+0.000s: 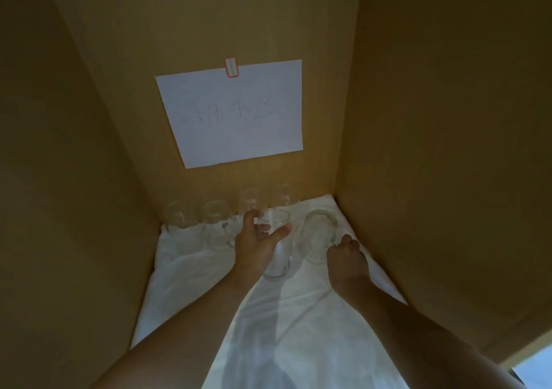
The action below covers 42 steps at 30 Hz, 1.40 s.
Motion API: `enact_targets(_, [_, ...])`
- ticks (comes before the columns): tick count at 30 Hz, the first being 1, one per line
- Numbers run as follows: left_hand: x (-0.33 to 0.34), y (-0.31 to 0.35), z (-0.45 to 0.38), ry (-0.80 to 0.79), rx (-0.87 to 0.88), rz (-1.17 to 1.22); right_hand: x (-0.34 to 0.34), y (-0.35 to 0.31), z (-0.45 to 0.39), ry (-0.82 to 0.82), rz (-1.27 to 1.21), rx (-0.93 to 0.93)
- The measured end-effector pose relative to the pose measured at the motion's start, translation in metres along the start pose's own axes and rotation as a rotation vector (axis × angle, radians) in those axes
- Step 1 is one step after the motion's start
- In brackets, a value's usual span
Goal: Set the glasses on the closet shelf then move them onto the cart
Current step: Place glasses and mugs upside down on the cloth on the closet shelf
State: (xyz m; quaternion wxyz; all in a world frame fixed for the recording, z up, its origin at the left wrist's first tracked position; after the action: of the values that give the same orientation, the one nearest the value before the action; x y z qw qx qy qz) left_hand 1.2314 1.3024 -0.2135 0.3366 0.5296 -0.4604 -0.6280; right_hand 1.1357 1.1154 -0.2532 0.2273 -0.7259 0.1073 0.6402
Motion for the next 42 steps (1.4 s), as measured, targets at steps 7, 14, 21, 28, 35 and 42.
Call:
enact_targets(7, [0.005, -0.005, -0.008, 0.024, -0.018, 0.005, 0.002, 0.001, -0.031, -0.004, -0.009, -0.015])
enact_targets(14, [0.004, -0.005, -0.014, 0.062, 0.002, -0.038, 0.008, -0.012, -0.060, -0.061, 0.109, -0.082])
enact_targets(21, [0.004, -0.017, -0.017, 0.085, -0.014, -0.048, 0.011, -0.019, -0.087, -0.087, 0.130, -0.089])
enact_targets(28, [-0.001, -0.023, -0.015, 0.087, -0.034, -0.081, 0.008, -0.026, -0.099, -0.044, 0.160, -0.116])
enact_targets(35, [-0.008, -0.023, -0.016, 0.078, -0.041, -0.109, 0.002, -0.018, -0.094, -0.052, 0.154, -0.100])
enact_targets(42, [-0.009, -0.022, -0.011, 0.073, -0.034, -0.081, -0.019, -0.024, -0.075, 0.191, 0.225, -0.328])
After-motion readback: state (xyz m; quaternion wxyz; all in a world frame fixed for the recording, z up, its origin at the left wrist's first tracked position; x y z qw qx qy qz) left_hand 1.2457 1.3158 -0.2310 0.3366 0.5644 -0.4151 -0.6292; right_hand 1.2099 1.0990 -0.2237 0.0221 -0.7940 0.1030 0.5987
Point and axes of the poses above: each hand's wrist, its own z-axis away from the middle knuckle, its own x-axis out of the palm, y = z × x, the point moved 8 cm from there along -z, towards the middle knuckle, and after that the axes turned 14 degrees about -z, right-handed, at the moved point
